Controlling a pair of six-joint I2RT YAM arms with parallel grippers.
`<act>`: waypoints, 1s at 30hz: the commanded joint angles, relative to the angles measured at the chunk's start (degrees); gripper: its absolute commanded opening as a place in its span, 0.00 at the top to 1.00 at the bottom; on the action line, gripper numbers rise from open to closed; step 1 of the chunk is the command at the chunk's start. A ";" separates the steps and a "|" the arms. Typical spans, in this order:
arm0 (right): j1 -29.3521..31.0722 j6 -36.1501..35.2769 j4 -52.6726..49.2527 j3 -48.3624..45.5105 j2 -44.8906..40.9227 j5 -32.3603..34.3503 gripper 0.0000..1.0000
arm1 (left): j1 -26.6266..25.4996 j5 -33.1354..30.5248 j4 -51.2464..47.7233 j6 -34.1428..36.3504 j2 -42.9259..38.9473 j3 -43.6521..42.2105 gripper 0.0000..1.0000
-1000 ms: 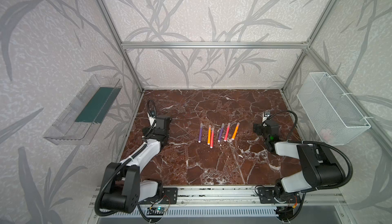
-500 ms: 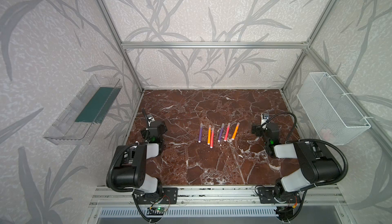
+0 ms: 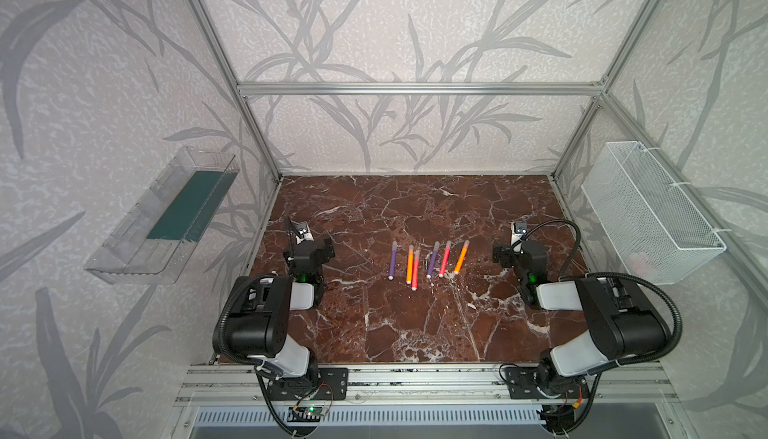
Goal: Insert the pens into the pen caps
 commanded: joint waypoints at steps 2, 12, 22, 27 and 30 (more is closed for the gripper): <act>0.44 -0.73 0.55 1.27 -0.75 1.28 0.01 | -0.23 0.33 5.66 1.82 0.91 -0.64 0.01; 1.99 -3.26 14.60 -6.92 -1.41 0.33 0.01 | -0.18 0.37 5.23 1.70 0.80 -0.57 0.01; -0.54 0.33 -2.64 2.07 -1.43 -0.09 0.01 | -0.14 0.40 4.57 1.66 0.70 -0.34 0.01; 1.24 -1.59 2.95 0.73 0.04 2.00 0.01 | -0.15 0.50 4.58 1.52 0.70 -0.35 0.01; 1.28 -1.46 2.40 0.82 -0.14 2.21 0.01 | 0.00 0.41 4.69 1.18 0.76 -0.43 0.01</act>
